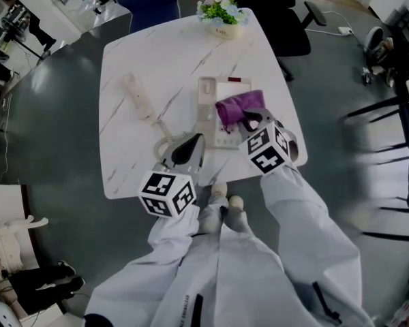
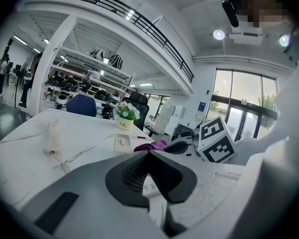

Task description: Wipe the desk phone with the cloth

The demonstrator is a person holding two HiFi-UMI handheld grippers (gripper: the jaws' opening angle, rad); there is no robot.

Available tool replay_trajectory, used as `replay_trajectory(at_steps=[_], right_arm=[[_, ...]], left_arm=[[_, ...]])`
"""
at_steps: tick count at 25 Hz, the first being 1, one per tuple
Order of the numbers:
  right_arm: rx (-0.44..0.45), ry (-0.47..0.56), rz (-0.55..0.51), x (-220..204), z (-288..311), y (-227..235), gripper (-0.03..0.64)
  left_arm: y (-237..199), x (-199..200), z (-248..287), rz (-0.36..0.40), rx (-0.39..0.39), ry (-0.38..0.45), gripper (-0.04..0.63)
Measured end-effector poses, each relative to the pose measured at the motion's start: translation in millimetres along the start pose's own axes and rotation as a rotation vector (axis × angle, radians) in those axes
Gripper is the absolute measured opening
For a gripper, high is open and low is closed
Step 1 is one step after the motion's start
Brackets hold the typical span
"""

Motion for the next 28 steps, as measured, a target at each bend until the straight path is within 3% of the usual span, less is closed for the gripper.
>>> replay_trajectory(at_steps=[28], right_arm=[[0.117, -0.013, -0.005, -14, -21, -53, 0.032]], left_arm=[[12, -24, -27, -0.023, 0.036, 0.016, -0.002]])
Point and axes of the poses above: the fingertips, and each gripper's own axes: z forward along the fingers, y to its right, x out of its top, the point moved 4 cm from there along -z, backward along the fingers, and after that the axes turned 13 degrees about -z, right-handed, at the moved point
